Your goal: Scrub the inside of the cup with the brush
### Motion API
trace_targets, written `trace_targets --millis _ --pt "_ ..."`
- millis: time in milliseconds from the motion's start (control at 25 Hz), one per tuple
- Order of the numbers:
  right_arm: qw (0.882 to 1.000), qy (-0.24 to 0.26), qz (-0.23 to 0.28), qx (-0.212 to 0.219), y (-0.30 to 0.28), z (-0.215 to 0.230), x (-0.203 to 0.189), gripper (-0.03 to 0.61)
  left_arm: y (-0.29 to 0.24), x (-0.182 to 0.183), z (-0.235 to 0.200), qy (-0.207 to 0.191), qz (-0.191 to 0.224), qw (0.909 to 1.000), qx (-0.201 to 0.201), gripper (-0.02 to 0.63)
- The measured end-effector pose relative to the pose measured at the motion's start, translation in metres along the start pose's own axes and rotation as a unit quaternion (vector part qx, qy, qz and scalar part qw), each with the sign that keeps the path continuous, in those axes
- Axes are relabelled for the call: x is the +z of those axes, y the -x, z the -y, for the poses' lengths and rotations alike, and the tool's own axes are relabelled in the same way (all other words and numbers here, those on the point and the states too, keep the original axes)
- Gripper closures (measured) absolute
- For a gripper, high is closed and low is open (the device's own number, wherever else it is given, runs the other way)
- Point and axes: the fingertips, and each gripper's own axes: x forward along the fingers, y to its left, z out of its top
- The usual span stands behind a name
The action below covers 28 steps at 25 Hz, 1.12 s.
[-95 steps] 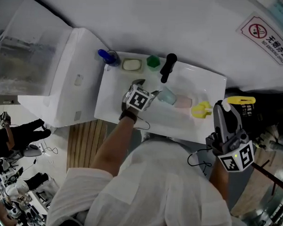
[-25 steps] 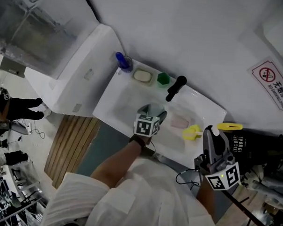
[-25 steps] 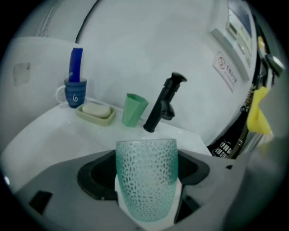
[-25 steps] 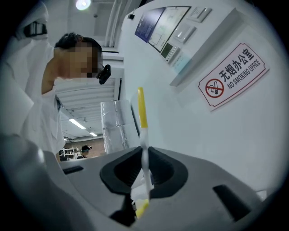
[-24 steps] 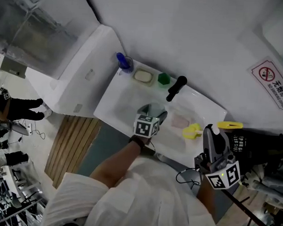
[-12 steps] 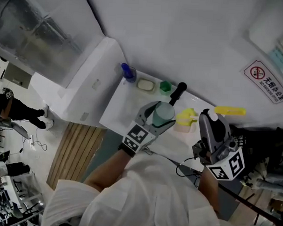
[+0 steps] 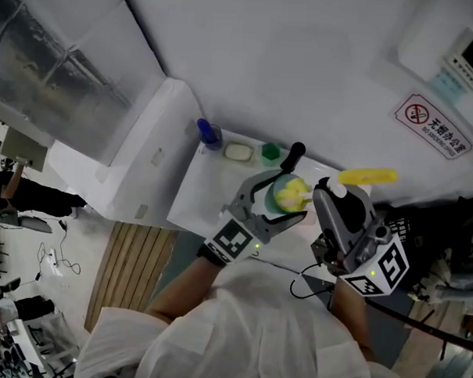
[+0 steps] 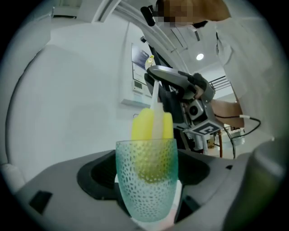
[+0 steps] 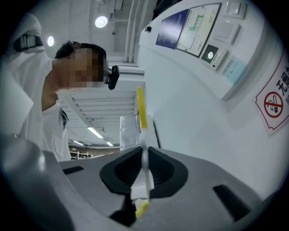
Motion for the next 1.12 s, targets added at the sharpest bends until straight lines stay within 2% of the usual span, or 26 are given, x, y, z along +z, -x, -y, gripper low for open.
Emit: trace_targets --millis 240,360,480,640,840,1000,1120 --pt "0.999 -0.012 -0.023 -0.028 0.006 0.002 -0.02 0.537 -0.002 0.036 0.012 -0.031 0.014 0.9987 -0.039 0.242" --pt "0.999 -0.01 -0.016 -0.044 0.013 0.003 -0.017 0.537 -0.005 0.041 0.023 -0.054 0.011 0.9968 -0.058 0.242" --pt "0.998 -0.004 -0.017 -0.061 0.017 0.006 -0.013 0.537 -0.01 0.041 0.032 -0.061 0.017 0.9955 -0.07 0.242" --pt "0.997 -0.008 0.025 -0.077 0.025 0.007 0.007 0.537 -0.015 0.037 0.042 -0.069 0.012 0.994 -0.084 0.242" --pt "0.993 0.007 0.091 -0.072 0.031 -0.001 0.047 0.538 -0.017 0.029 0.052 -0.074 0.007 0.9927 -0.095 0.242" --pt "0.992 0.001 0.102 -0.075 0.035 -0.001 0.048 0.538 -0.019 0.032 0.052 -0.075 0.008 0.9926 -0.095 0.242" --pt "0.993 -0.016 0.085 -0.081 0.034 0.0 0.03 0.538 -0.02 0.037 0.053 -0.076 0.011 0.9923 -0.097 0.242"
